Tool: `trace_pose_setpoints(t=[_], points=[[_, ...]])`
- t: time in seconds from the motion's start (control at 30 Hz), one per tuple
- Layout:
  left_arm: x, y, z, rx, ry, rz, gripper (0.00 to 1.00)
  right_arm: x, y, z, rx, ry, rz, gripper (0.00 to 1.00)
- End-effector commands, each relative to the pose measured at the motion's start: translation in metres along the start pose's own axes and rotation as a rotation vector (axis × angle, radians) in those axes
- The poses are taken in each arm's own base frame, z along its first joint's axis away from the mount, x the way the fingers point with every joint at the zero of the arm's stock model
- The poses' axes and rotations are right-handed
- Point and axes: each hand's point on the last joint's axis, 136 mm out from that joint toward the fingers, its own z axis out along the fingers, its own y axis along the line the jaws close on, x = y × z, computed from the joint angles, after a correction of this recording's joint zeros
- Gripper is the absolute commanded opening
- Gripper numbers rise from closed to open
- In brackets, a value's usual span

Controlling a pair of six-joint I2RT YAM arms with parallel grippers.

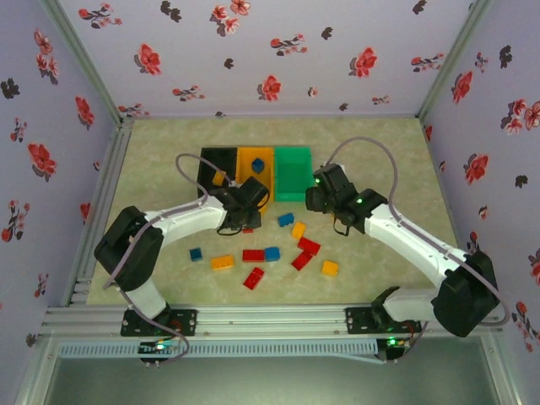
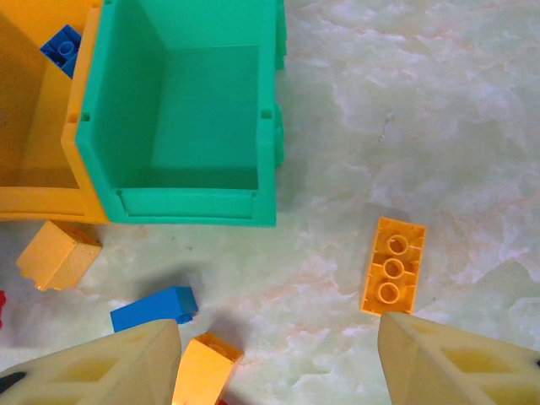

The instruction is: Sort the legos into containers by color

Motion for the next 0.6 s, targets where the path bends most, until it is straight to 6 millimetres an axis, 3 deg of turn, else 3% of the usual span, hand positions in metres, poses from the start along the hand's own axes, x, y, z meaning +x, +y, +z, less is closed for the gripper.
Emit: trace_pose_setpoints(t=[0.0,0.3,0.57], points=[[-0.018,-0.011,-0.025,0.007,-0.022,0.098,0.29,-0.001,-0.011,-0.008,0.022,-0.017,0.034,0.64],[-0.079,-0.052,-0.055,0.058,-0.109,0.221,0.30,0.003,-0.018,-0.011,0.026,-0.019,0.052,0.63],[-0.130,-0.101,-0.044,0.115,-0.132,0.283,0.29,0.002,-0.028,-0.023,0.050,-0.041,0.059,0.63]])
